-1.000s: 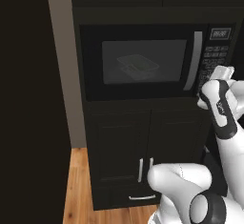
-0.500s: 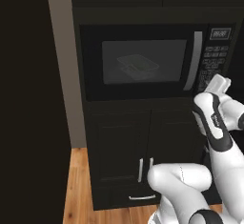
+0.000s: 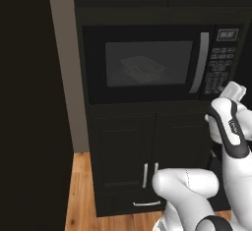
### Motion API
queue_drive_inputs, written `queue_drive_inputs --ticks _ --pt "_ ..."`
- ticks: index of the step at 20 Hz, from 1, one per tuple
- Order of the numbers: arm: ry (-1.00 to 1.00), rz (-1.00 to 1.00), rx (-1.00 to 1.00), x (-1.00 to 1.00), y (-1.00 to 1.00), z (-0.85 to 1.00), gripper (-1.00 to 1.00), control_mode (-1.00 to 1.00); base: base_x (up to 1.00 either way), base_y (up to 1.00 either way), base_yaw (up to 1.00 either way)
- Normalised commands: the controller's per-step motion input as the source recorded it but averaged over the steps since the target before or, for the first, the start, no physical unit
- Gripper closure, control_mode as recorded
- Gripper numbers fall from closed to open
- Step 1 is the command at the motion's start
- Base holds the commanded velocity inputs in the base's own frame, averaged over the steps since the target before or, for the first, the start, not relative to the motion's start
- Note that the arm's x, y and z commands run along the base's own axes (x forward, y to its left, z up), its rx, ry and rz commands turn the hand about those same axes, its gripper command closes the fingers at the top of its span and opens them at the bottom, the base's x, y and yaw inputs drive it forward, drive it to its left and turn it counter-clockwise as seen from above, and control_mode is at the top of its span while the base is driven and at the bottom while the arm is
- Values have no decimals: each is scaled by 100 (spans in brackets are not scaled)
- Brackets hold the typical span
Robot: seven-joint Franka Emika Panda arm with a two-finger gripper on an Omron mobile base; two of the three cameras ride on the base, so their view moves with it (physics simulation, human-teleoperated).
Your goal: Place the tupperware containing the fish and corn meal in the microwave. Close the microwave door and press the start button to reheat the meal.
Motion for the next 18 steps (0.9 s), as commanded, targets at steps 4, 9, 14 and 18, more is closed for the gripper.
queue_drive_inputs --ticks 4,9,14,18 --pt "0 0 0 -16 -18 0 100 -100 0 0 0" --pt "5 0 0 -2 -4 0 100 -100 0 0 0" --pt "3 0 0 2 0 0 100 -100 0 0 0" --pt "1 0 0 0 -16 -4 100 -100 0 0 0"
